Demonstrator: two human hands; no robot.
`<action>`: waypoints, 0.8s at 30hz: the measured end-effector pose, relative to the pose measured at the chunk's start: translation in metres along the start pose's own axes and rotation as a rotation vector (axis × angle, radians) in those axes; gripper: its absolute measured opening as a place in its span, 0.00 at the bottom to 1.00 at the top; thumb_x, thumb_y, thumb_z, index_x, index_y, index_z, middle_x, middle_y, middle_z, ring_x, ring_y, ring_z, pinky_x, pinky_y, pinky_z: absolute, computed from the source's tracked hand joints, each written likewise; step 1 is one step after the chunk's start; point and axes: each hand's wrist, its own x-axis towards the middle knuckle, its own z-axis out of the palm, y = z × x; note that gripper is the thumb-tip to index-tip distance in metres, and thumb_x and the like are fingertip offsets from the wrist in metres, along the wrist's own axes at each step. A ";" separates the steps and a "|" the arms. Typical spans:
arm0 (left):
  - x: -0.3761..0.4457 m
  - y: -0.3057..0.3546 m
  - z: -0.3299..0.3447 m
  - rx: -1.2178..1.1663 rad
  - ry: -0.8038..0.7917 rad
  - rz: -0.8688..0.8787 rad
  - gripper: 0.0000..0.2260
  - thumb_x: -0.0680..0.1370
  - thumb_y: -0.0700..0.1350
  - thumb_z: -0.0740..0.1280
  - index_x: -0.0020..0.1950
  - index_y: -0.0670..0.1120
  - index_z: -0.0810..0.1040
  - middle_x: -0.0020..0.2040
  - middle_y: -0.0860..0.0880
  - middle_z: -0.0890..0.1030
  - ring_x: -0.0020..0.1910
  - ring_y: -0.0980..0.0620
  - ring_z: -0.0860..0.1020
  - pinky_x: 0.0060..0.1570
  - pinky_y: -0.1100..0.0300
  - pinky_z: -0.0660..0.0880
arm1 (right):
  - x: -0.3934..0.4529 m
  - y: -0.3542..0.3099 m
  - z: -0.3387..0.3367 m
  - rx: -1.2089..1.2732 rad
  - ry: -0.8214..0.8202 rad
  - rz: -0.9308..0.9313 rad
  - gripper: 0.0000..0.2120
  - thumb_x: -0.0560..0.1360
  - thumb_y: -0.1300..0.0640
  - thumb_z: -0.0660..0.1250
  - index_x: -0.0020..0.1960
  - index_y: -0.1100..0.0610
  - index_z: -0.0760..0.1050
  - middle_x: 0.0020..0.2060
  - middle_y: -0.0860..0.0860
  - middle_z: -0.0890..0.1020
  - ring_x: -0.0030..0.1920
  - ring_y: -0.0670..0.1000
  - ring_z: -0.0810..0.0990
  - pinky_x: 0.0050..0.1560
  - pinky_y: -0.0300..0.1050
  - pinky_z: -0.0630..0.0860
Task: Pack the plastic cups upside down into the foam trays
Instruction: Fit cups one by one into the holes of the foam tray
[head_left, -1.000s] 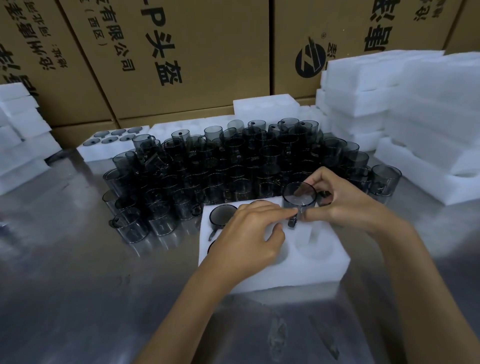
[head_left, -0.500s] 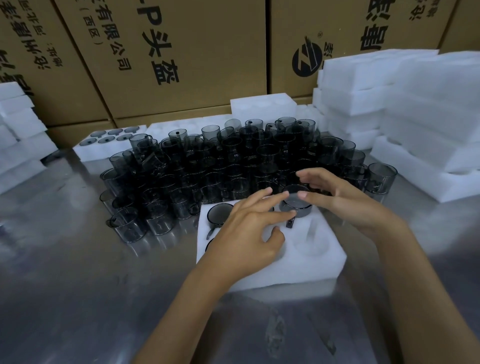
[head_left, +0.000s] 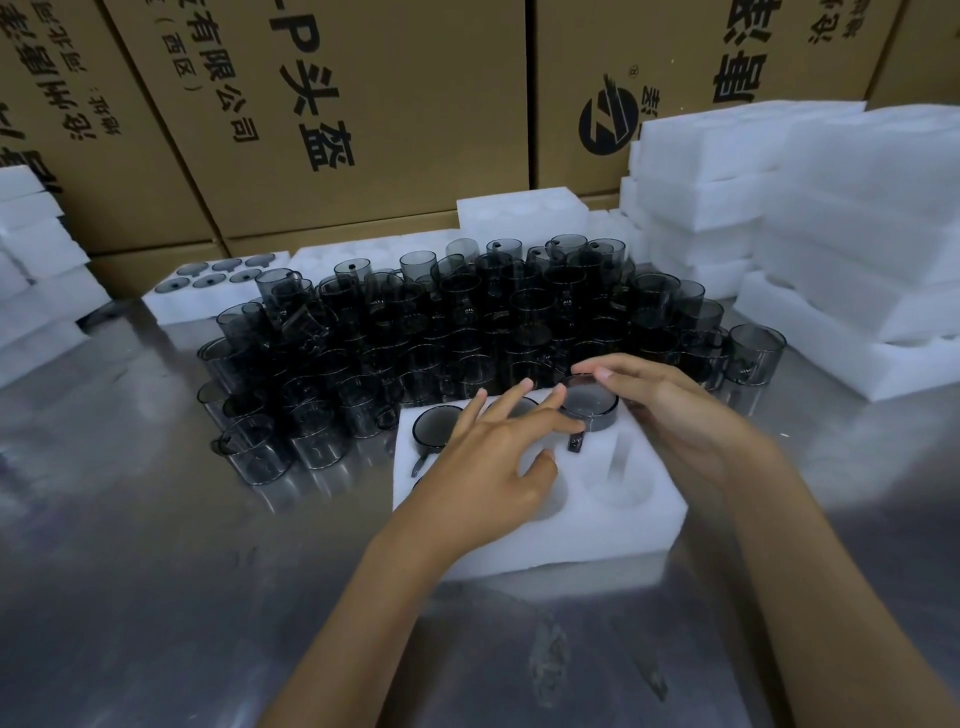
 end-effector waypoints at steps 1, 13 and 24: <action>0.000 0.001 0.001 0.030 -0.019 -0.005 0.18 0.82 0.43 0.58 0.68 0.59 0.73 0.79 0.63 0.59 0.78 0.65 0.45 0.76 0.61 0.34 | 0.002 0.003 0.000 0.016 0.006 0.003 0.09 0.81 0.56 0.66 0.58 0.50 0.83 0.53 0.55 0.86 0.54 0.56 0.84 0.59 0.53 0.79; 0.000 -0.001 0.005 0.115 -0.050 -0.016 0.15 0.83 0.48 0.54 0.67 0.61 0.72 0.79 0.63 0.60 0.78 0.64 0.48 0.78 0.53 0.39 | 0.013 0.019 -0.007 0.054 -0.012 0.030 0.09 0.77 0.59 0.72 0.54 0.48 0.84 0.51 0.56 0.86 0.50 0.57 0.85 0.56 0.55 0.80; -0.001 0.001 0.008 0.162 0.023 -0.001 0.17 0.84 0.46 0.54 0.71 0.60 0.70 0.78 0.61 0.64 0.78 0.63 0.51 0.76 0.60 0.40 | 0.020 0.015 -0.001 -0.236 0.630 -0.402 0.14 0.77 0.64 0.67 0.46 0.44 0.80 0.40 0.38 0.82 0.37 0.39 0.78 0.41 0.37 0.77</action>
